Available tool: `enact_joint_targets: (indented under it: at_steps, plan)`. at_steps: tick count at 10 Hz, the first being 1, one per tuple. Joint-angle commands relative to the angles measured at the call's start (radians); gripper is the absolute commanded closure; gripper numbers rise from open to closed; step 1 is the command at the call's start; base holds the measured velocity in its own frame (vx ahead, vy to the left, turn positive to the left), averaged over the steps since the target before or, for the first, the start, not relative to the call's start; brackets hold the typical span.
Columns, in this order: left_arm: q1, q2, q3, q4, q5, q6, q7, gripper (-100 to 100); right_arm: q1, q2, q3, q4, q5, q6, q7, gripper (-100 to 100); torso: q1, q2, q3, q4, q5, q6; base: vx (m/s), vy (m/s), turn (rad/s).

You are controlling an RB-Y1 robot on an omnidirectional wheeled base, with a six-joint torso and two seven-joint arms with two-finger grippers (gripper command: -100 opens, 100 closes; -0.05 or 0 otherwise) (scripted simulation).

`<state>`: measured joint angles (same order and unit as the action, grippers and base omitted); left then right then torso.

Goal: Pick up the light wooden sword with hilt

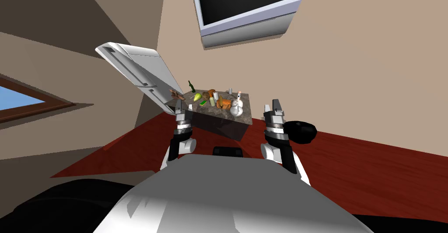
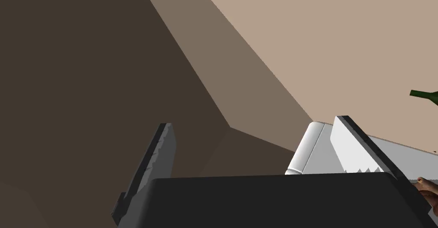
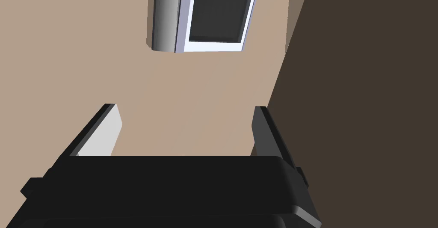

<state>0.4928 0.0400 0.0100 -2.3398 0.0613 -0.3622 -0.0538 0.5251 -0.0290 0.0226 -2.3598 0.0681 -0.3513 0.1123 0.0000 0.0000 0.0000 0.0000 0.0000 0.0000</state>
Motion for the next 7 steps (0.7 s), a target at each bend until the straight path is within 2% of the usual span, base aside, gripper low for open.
enact_joint_targets:
  at_steps: [1,3,5,7]
  plan:
    - [-0.003,0.028,-0.001,0.009,-0.009,0.001,-0.008,-100,0.0,0.0,0.0,0.0,0.0,0.0,0.0,0,0.0,0.0,0.0,0.0,0.0,0.0,0.008,-0.006,-0.034]
    - [-0.009,0.069,-0.002,0.032,-0.031,0.003,-0.026,-100,0.0,0.0,0.0,0.0,0.0,0.0,0.0,0,0.0,-0.001,-0.001,0.0,0.0,0.0,0.03,-0.014,-0.056]
    - [-0.021,0.123,-0.005,0.076,-0.074,0.007,-0.063,-100,0.0,0.0,0.0,0.0,0.0,0.0,0.0,0,-0.001,-0.003,-0.002,-0.001,0.0,0.0,0.055,-0.025,-0.099]
    - [-0.032,0.158,-0.008,0.116,-0.114,0.01,-0.097,-100,0.0,0.0,0.0,0.0,0.0,0.0,0.0,0,-0.002,-0.004,-0.003,-0.001,0.0,0.0,0.065,-0.04,-0.085]
